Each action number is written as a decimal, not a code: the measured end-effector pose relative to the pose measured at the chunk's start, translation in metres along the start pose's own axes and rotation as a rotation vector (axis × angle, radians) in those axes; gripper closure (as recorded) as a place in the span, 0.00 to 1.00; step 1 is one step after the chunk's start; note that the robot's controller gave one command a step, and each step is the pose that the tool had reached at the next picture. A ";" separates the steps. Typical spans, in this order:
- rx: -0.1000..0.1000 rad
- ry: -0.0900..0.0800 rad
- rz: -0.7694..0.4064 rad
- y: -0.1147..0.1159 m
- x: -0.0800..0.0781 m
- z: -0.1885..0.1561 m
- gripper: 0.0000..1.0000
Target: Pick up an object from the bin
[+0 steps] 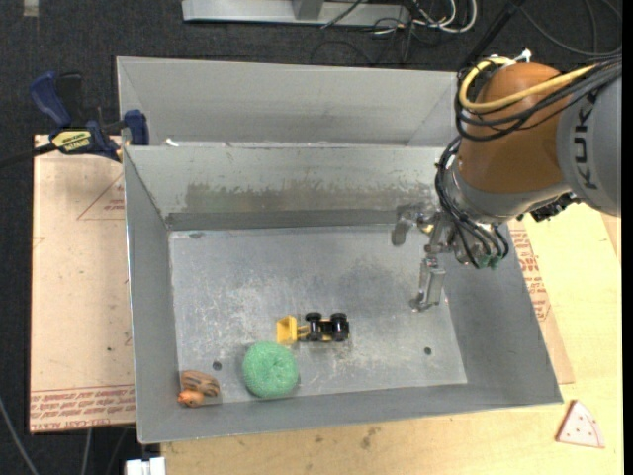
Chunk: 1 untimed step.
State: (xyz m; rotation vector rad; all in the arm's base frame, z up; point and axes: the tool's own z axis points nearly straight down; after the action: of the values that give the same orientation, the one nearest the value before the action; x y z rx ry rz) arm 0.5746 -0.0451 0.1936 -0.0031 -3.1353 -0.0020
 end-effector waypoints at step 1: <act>0.001 -0.008 -0.001 0.000 -0.001 -0.005 0.00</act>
Offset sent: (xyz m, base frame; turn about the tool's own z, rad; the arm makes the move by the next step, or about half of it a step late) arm 0.0246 0.0202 -0.1236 -0.0990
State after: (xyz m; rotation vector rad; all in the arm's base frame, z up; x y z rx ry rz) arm 0.5757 -0.0449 0.1983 -0.0012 -3.1429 -0.0009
